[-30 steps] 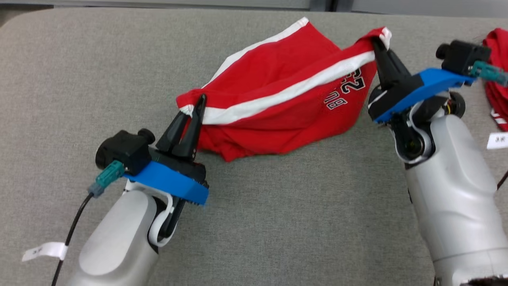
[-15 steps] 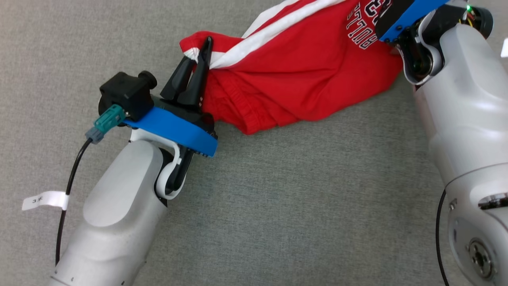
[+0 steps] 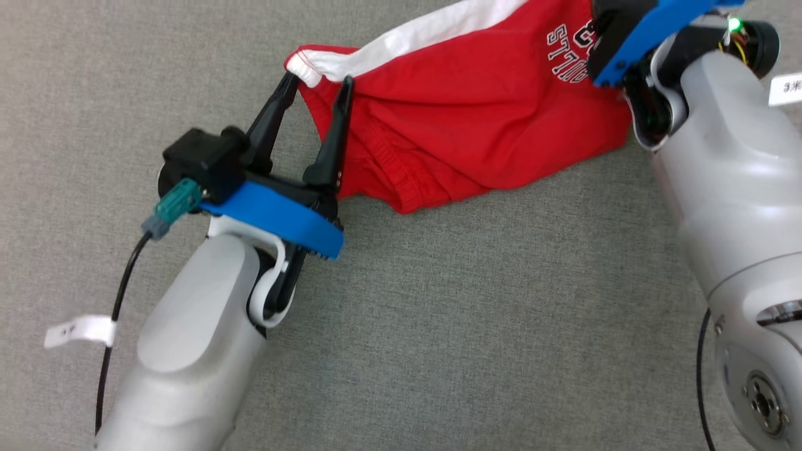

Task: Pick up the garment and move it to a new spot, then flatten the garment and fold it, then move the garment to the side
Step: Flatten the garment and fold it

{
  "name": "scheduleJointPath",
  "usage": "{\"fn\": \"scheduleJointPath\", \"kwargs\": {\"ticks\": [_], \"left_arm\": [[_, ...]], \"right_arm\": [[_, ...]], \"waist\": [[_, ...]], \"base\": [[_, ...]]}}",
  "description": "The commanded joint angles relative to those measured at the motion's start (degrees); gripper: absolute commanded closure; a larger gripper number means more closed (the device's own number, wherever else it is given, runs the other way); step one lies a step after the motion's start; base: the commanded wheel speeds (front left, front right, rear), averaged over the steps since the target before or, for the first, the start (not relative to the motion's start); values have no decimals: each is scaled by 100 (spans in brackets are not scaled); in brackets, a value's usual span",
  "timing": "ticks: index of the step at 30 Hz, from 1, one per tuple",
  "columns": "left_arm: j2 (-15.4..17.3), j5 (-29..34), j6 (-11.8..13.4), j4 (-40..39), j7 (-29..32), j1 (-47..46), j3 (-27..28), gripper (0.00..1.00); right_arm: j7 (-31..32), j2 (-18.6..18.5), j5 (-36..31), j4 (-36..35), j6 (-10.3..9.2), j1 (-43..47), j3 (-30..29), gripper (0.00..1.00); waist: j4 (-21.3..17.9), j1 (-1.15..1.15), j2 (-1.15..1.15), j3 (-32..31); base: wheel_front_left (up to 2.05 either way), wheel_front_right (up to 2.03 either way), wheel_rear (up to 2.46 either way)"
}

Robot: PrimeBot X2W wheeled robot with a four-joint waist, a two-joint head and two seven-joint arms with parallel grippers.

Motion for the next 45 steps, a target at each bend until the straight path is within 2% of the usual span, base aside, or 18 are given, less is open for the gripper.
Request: {"fn": "scheduleJointPath", "kwargs": {"ticks": [1,8,16,24,30,31,32,33,38,45], "left_arm": [[26,67,-12,-76,-24,127,79,0],[88,518,-11,-559,-24,943,590,0],[-76,1130,-10,-1371,-25,1851,1849,0],[-343,1467,-10,-1702,-24,2393,2702,0],[-442,1571,-11,-1754,-24,2544,2846,0],[-458,1576,-11,-1754,-24,2559,2862,0],[-471,1577,-11,-1750,-24,2570,2875,0],[-484,1593,-11,-1740,-24,2575,2883,0],[-510,1648,-11,-1706,-25,2573,2912,0],[-448,1724,-11,-1648,-24,2664,2910,0]], "right_arm": [[-51,-97,-52,23,2,145,71,0],[-169,-513,-30,49,2,597,453,0],[-13,-986,48,101,2,1047,755,0],[277,-1063,139,152,2,1352,809,0],[466,-955,153,179,3,1535,926,0],[502,-918,163,182,3,1557,961,28],[515,-892,180,185,8,1576,987,84],[527,-878,195,186,8,1587,1006,100],[351,-821,341,87,3,1591,1077,100],[-30,-679,822,-177,3,1893,1101,100]], "waist": [[-44,-1,0,-86],[-18,-1,0,-415],[172,-1,0,-590],[328,-1,0,-584],[416,-1,0,-590],[420,-1,0,-597],[421,-1,0,-605],[420,-1,0,-617],[342,-1,0,-718],[4,-1,0,-1030]], "base": [[0,0,0],[0,0,0],[0,0,0],[0,0,0],[0,0,0],[0,0,0],[0,0,0],[0,0,0],[0,0,0],[0,0,0]]}}
